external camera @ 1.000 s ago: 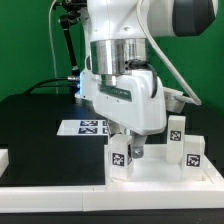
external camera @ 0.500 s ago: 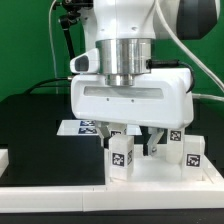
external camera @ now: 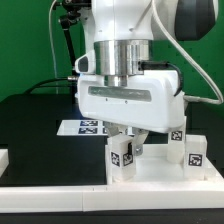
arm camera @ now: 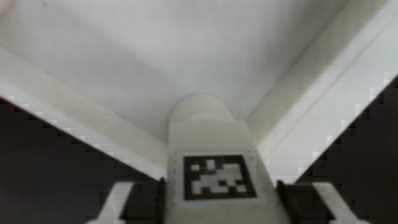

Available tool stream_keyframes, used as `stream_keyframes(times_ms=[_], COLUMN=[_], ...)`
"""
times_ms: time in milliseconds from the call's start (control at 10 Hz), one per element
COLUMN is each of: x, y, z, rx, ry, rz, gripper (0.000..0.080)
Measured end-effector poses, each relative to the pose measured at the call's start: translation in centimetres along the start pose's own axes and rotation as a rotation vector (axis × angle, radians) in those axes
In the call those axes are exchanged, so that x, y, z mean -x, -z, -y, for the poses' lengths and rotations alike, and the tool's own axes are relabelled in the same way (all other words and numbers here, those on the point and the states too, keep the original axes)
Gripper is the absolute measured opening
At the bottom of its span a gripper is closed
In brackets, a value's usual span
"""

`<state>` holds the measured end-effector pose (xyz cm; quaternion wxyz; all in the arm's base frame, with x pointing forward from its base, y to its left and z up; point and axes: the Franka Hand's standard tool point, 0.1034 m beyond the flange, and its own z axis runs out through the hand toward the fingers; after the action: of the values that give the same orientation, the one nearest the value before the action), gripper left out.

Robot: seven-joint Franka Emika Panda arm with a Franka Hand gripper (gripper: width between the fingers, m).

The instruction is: Assemble square table

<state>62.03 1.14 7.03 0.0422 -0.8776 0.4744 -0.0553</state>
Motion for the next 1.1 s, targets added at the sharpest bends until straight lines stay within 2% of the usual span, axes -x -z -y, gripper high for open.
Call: stream_keyframes(times_ms=[100,200,400,700,800,1000,1100], x=[0.00,-0.01,-0.17,-0.51,-0.20,-0.29,-0.12], y=[-0.01,-0.02,-0.09,-0.02,-0.16,-0.16,-0.22], z=[0.00,-0.03,0.29,0.49,0.49,0.49,0.65], rx=[0.000,0.011,0.048,0.028,0.043,0.035,0.002], ry=[-0.063,-0.257,-0.546,-0.961,-0.953,-0.881,-0.645], rz=[0.001,0.016,0.059,0.119,0.102,0.096,0.072], gripper=[0.0290,0.0290,0.0290,0.0290,0.0290,0.0297,0.0464])
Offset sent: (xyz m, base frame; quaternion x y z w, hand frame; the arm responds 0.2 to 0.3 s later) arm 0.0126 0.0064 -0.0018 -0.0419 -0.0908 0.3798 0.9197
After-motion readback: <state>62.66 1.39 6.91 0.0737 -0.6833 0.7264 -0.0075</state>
